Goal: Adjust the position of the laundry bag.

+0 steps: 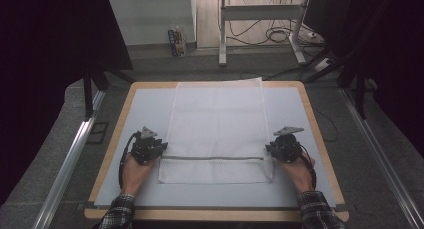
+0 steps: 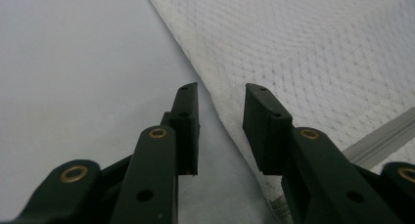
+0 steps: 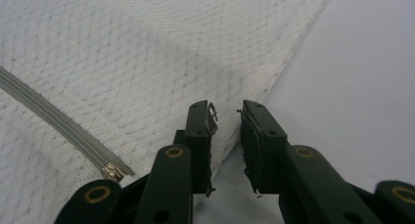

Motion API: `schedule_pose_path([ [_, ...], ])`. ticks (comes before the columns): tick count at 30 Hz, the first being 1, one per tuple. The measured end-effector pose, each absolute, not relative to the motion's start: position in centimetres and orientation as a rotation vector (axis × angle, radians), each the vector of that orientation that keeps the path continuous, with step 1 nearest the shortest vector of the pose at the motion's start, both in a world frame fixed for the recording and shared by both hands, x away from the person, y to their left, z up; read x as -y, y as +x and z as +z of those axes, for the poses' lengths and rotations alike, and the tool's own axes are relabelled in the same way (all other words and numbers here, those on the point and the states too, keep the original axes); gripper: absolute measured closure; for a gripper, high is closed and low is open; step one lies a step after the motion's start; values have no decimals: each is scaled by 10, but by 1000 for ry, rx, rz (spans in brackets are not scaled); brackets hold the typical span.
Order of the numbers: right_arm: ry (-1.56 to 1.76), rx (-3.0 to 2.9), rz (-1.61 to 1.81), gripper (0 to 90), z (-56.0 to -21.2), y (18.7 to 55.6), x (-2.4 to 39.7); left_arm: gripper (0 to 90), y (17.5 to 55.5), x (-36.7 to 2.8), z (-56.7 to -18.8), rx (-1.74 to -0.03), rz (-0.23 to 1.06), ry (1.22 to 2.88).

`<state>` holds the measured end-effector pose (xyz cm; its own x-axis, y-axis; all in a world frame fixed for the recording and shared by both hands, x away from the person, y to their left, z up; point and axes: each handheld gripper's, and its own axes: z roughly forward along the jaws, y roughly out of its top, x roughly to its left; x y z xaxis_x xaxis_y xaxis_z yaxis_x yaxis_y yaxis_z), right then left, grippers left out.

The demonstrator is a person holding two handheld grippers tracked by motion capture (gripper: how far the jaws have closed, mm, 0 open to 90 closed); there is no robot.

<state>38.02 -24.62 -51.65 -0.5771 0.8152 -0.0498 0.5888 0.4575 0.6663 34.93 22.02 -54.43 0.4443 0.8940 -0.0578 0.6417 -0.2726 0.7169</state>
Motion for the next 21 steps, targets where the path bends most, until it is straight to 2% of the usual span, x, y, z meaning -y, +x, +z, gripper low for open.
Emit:
schedule_pose_path([
  [5,1227,-2360,887,771,-517,383,247,666,350,-220,-545,-1277,440,2014],
  [9,1275,-2378,927,870,-517,385,250,723,351,-220,-544,-1295,414,2006],
  [13,1232,-2380,889,881,-516,384,245,869,351,-218,-544,-1271,388,2017],
  [21,1188,-2383,881,879,-513,381,247,886,350,-220,-542,-1248,342,2033],
])
